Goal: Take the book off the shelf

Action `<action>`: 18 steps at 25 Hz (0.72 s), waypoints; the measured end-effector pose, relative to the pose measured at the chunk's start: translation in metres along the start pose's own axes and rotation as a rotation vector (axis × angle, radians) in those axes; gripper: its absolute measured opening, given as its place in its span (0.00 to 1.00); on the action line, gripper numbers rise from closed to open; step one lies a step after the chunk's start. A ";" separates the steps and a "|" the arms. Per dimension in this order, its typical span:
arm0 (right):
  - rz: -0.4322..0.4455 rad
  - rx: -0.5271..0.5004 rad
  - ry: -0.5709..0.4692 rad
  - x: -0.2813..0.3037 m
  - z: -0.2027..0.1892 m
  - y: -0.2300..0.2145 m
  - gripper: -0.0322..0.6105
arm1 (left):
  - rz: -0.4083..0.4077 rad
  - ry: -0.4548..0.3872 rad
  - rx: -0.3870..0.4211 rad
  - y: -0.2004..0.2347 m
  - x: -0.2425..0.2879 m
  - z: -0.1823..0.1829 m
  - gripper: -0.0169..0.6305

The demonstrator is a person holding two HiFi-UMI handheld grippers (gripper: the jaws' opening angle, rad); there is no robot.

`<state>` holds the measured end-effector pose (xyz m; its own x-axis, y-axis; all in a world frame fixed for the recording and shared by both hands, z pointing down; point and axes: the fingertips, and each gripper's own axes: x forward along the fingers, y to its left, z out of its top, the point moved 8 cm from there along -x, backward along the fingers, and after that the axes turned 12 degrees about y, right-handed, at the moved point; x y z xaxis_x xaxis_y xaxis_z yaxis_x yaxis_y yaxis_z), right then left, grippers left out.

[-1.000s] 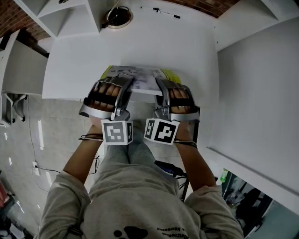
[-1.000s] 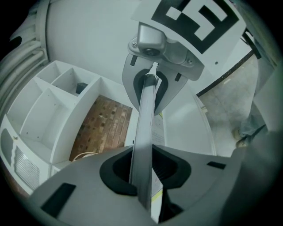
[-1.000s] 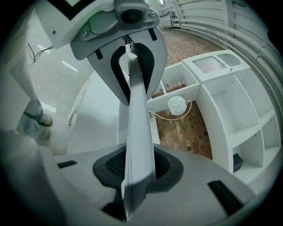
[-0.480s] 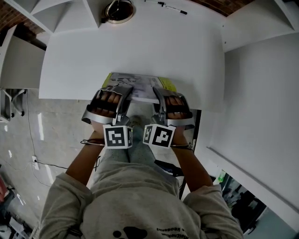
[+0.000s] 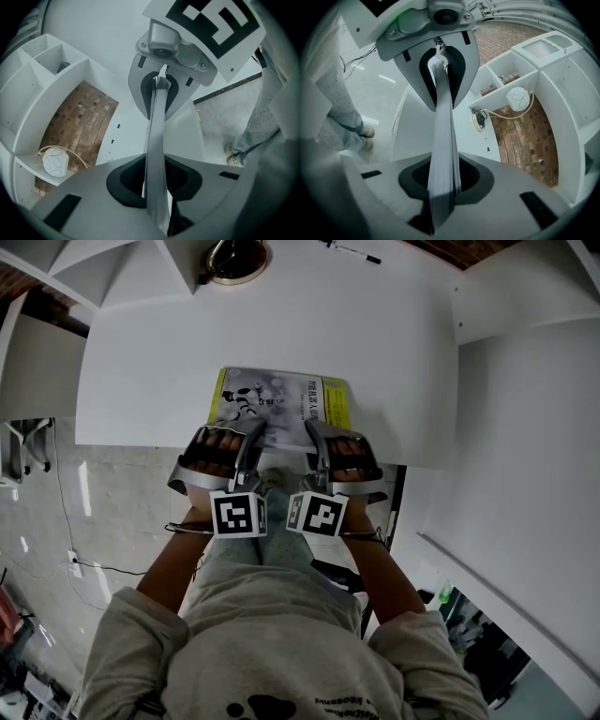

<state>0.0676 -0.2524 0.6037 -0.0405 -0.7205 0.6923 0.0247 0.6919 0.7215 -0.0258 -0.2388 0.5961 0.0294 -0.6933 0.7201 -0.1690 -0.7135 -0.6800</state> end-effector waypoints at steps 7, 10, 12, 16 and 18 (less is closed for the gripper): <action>0.072 -0.033 0.026 0.025 -0.001 0.005 0.18 | -0.107 0.032 0.030 -0.002 0.027 0.002 0.16; 0.115 -0.042 0.038 0.035 -0.001 0.008 0.18 | -0.160 0.042 0.020 -0.006 0.037 0.002 0.17; 0.148 -0.046 0.048 0.040 -0.002 0.011 0.19 | -0.202 0.043 0.015 -0.006 0.042 0.002 0.18; 0.197 -0.069 0.053 0.049 -0.001 0.014 0.22 | -0.283 0.052 0.002 -0.008 0.049 0.002 0.21; 0.217 -0.081 0.063 0.051 0.000 0.014 0.23 | -0.319 0.053 -0.011 -0.009 0.051 0.000 0.24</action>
<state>0.0663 -0.2796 0.6491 0.0364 -0.5589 0.8284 0.1059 0.8265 0.5529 -0.0223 -0.2675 0.6389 0.0314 -0.4288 0.9029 -0.1705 -0.8924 -0.4178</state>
